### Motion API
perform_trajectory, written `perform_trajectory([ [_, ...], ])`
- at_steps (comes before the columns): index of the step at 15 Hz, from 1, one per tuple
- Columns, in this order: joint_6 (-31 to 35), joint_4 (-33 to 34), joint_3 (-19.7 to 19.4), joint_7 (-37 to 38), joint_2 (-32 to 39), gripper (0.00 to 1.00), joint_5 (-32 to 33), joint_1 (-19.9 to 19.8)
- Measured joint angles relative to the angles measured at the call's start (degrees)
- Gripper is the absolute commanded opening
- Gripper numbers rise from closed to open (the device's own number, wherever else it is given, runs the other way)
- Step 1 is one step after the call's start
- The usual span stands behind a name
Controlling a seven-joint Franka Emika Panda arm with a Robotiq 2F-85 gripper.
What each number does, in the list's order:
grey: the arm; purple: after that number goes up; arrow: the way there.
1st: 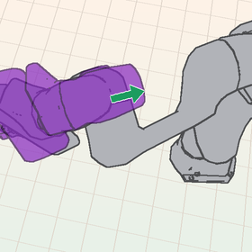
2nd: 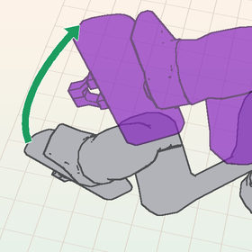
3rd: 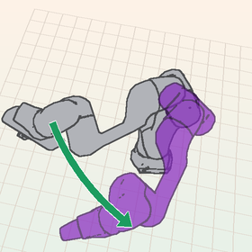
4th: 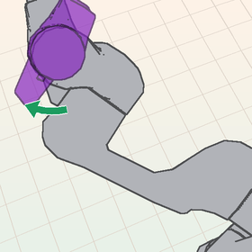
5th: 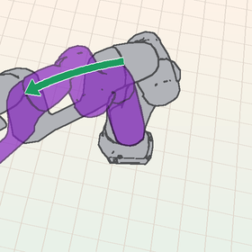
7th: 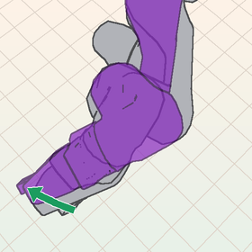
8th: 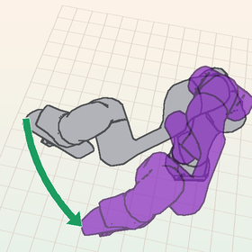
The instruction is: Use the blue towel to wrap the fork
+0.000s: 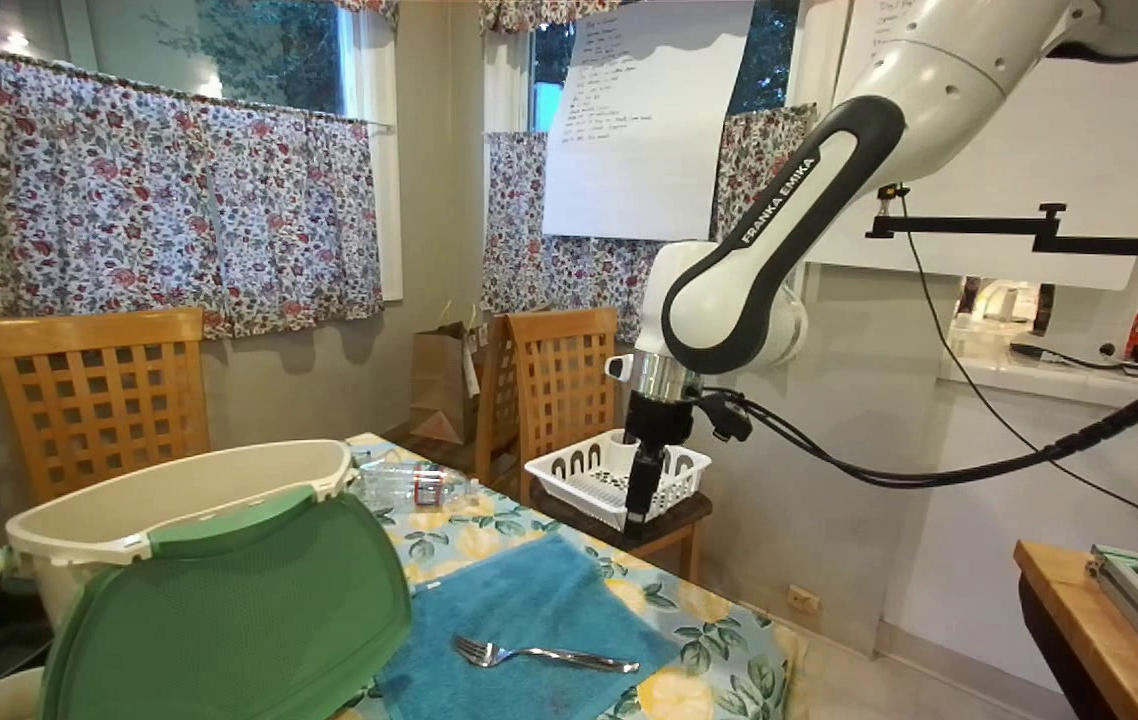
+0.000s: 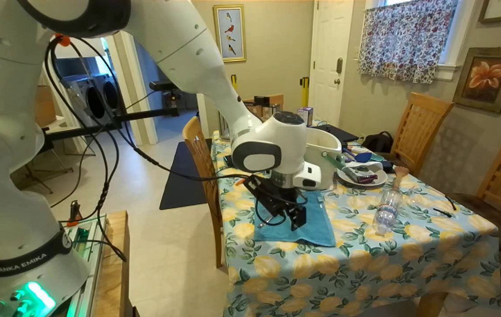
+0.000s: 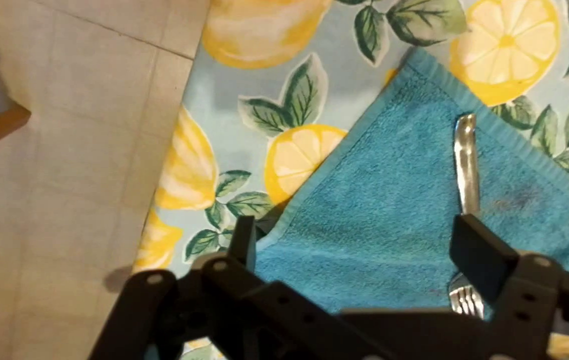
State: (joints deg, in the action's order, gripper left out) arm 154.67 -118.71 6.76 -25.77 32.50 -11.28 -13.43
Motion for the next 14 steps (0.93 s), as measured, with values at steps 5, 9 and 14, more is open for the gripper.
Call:
perform_trajectory([
  [5,-2.4,1.3,6.8,-3.1,-0.7,1.00,-7.3,-6.9],
  [9,-2.4,1.3,6.3,-3.1,-0.3,1.00,-7.3,-6.4],
  [14,-2.2,1.3,2.6,2.6,-0.3,1.00,-6.5,-3.7],
])
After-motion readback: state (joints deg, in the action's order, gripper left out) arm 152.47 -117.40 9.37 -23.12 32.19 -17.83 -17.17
